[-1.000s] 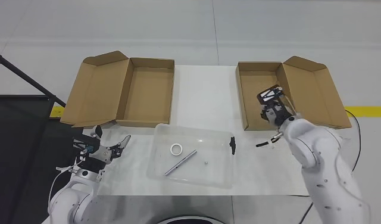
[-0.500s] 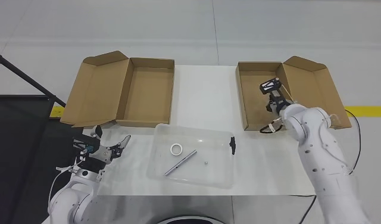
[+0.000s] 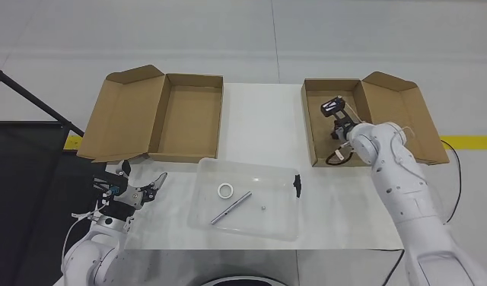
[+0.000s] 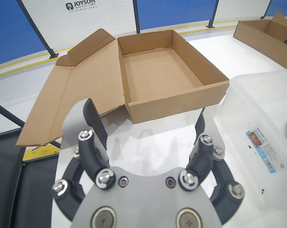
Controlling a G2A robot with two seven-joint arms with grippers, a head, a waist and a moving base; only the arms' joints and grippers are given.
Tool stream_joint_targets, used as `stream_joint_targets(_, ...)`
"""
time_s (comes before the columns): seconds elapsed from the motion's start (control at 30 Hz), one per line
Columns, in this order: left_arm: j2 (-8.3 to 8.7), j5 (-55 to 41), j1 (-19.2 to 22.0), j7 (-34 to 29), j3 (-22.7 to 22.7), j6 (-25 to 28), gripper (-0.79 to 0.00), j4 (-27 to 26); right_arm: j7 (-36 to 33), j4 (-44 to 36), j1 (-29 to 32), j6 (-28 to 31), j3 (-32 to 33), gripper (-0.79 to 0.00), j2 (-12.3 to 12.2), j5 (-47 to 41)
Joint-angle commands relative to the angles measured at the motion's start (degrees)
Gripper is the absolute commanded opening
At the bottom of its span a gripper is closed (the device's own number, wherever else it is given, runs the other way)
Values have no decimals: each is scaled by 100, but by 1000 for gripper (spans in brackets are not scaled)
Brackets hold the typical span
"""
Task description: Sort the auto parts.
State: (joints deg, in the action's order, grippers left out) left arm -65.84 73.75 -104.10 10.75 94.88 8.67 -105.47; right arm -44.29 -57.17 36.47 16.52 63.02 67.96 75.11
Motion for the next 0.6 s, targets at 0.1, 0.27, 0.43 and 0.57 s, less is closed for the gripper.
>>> stream_joint_targets(0.1, 0, 0, 0, 0, 0, 0, 0, 0, -68, -79, 38, -26, 15, -613, -2, 28)
stream_joint_targets(0.27, 0, 0, 0, 0, 0, 0, 0, 0, -219, -356, 155, -72, 94, -566, -31, 77)
stream_joint_targets(0.43, 0, 0, 0, 0, 0, 0, 0, 0, -333, -774, 319, -67, 249, -474, -81, 92)
stream_joint_targets(0.57, 0, 0, 0, 0, 0, 0, 0, 0, -450, -1347, 524, 0, 481, -385, -149, 64)
